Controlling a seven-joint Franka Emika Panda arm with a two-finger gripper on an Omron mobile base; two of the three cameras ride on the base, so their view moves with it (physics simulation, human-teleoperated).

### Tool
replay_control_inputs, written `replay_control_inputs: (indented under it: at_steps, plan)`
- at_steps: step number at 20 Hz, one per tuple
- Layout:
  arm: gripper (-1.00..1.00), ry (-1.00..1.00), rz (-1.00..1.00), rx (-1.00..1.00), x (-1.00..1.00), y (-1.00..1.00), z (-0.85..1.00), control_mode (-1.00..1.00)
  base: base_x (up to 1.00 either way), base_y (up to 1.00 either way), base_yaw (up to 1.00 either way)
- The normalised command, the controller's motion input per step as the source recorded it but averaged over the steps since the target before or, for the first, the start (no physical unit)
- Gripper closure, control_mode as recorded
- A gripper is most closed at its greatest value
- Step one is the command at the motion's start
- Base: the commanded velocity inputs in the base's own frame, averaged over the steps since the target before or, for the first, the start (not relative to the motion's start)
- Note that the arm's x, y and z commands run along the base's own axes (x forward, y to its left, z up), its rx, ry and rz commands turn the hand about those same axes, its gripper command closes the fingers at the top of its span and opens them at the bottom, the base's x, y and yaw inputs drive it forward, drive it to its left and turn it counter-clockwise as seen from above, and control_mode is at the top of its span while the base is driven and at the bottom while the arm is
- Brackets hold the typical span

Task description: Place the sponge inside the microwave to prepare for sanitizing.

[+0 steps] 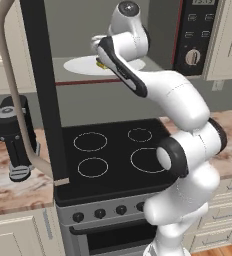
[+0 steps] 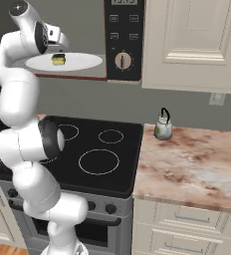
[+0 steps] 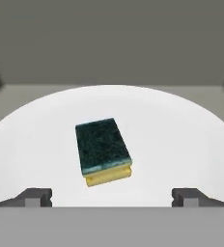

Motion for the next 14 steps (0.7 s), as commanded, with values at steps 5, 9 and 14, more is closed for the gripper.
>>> replay_control_inputs:
  at_steps: [5,9,14]
  plan:
    - [-1.0,-0.3,0.0,0.01,-0.7,-0.33,0.0,-1.0,0.0,0.0,0.0]
    - [-1.0,-0.07,-0.01,0.02,-0.66,-0.28,0.27,-1.0,0.0,0.0,0.0]
    - [-1.0,0.04,-0.05,0.05,-0.53,-0.36,0.59,-1.0,0.0,0.0,0.0]
